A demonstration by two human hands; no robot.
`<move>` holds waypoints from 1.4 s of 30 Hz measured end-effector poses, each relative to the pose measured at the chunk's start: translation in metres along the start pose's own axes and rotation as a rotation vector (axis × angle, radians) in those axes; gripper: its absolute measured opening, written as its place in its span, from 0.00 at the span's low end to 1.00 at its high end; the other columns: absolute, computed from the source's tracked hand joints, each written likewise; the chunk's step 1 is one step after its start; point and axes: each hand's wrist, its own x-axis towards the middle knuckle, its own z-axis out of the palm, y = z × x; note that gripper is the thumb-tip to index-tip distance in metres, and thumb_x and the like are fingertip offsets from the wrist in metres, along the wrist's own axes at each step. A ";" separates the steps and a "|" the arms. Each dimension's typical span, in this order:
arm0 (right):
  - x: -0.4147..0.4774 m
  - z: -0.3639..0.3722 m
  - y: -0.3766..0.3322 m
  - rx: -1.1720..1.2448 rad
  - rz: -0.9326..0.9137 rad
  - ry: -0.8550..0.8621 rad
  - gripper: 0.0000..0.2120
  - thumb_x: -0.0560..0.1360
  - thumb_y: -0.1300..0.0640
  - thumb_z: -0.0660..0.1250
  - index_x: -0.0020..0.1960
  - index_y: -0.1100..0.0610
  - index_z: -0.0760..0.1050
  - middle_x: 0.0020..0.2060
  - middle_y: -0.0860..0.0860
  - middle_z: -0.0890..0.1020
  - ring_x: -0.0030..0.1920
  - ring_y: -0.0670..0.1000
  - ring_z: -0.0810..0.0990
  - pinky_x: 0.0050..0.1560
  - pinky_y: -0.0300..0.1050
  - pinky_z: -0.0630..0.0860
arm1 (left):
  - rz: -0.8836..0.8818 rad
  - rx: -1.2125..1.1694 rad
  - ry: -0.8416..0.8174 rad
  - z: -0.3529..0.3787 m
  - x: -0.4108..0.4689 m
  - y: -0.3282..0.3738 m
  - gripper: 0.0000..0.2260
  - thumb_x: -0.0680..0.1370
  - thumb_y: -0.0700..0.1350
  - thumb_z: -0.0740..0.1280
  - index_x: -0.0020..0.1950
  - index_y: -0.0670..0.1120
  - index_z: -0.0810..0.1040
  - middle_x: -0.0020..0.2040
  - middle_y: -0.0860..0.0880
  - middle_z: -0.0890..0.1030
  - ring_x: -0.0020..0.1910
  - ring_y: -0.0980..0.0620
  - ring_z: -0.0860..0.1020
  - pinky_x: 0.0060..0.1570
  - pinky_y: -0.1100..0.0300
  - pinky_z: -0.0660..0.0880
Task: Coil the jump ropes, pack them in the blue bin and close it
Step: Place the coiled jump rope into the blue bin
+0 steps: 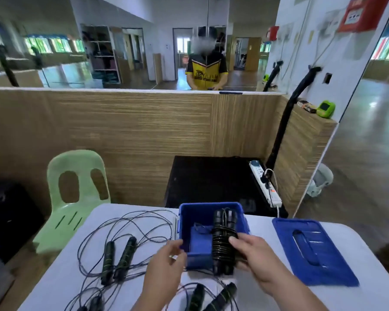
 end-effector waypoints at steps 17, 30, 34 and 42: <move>0.150 0.018 0.026 -0.024 0.212 -0.062 0.07 0.81 0.60 0.66 0.53 0.61 0.82 0.48 0.56 0.88 0.46 0.51 0.86 0.48 0.47 0.79 | -0.041 0.346 0.030 0.046 0.107 -0.028 0.34 0.76 0.52 0.72 0.79 0.52 0.61 0.67 0.49 0.76 0.65 0.48 0.75 0.60 0.56 0.73; 0.170 0.029 0.044 -0.034 0.237 -0.046 0.08 0.82 0.62 0.65 0.55 0.65 0.80 0.43 0.57 0.87 0.43 0.55 0.85 0.39 0.48 0.81 | -0.124 0.132 0.028 0.051 0.108 -0.034 0.37 0.79 0.45 0.66 0.83 0.54 0.50 0.37 0.51 0.78 0.36 0.53 0.78 0.32 0.59 0.69; 0.176 0.029 0.048 -0.038 0.262 -0.050 0.09 0.82 0.62 0.65 0.57 0.67 0.79 0.45 0.57 0.86 0.46 0.56 0.84 0.45 0.51 0.81 | -0.127 0.104 0.046 0.055 0.103 -0.036 0.36 0.79 0.46 0.66 0.83 0.57 0.50 0.36 0.52 0.79 0.36 0.53 0.78 0.32 0.59 0.69; 0.195 0.031 0.068 -0.073 0.378 -0.030 0.08 0.82 0.62 0.65 0.60 0.62 0.77 0.48 0.57 0.85 0.45 0.55 0.83 0.40 0.49 0.80 | -0.099 0.077 0.055 0.056 0.095 -0.040 0.36 0.79 0.45 0.68 0.82 0.60 0.54 0.39 0.56 0.79 0.35 0.56 0.78 0.32 0.65 0.70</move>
